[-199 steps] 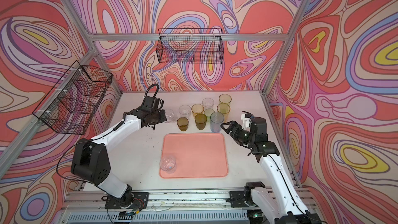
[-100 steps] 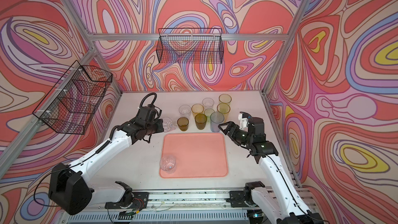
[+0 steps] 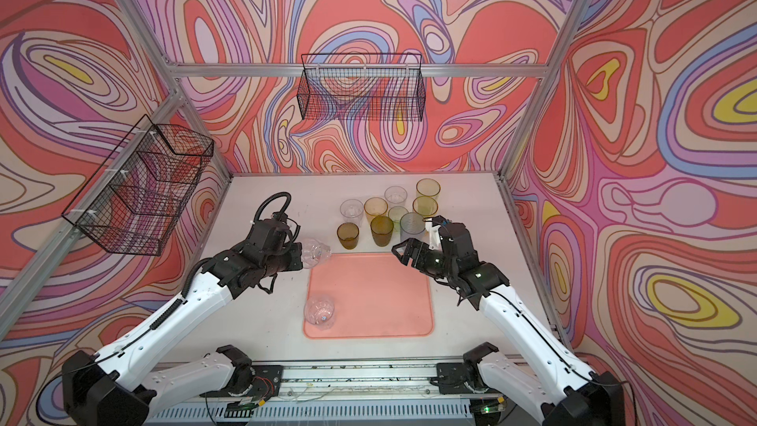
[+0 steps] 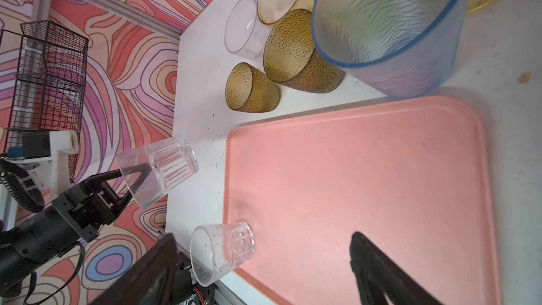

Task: Place the glasses into the tray
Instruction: Place the glass on the tray.

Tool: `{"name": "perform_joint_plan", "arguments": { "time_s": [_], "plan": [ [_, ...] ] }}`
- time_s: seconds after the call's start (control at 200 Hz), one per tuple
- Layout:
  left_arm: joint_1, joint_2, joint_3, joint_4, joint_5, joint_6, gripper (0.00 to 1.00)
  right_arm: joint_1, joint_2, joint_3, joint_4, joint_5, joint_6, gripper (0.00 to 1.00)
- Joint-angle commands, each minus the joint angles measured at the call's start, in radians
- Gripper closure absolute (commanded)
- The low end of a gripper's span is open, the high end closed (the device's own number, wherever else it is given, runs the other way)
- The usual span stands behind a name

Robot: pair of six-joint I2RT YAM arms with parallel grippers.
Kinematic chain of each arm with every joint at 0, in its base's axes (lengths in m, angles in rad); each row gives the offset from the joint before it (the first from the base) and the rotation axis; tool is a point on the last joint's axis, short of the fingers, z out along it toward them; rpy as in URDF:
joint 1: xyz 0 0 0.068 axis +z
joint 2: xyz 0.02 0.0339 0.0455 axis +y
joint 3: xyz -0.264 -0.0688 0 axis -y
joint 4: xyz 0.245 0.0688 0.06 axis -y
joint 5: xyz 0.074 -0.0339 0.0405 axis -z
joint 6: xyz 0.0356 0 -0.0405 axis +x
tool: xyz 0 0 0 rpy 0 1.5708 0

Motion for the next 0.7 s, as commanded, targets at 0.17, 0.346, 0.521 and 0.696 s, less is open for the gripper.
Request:
{"name": "perform_joint_plan", "arguments": {
  "time_s": [0.17, 0.346, 0.521, 0.696],
  "plan": [
    [-0.064, -0.050, -0.034, -0.088, -0.057, -0.037, 1.00, 0.114, 0.048, 0.035, 0.022, 0.120, -0.026, 0.06],
    [-0.067, -0.035, -0.052, -0.087, -0.063, -0.036, 1.00, 0.167, 0.078, 0.043, 0.027, 0.155, -0.029, 0.06],
    [-0.067, 0.014, -0.031, -0.096, -0.071, -0.014, 1.00, 0.200, 0.109, 0.054, 0.029, 0.176, -0.032, 0.06],
    [-0.067, 0.042, -0.035, -0.107, -0.050, -0.002, 1.00, 0.213, 0.128, 0.048, 0.040, 0.185, -0.031, 0.06]
  ]
}}
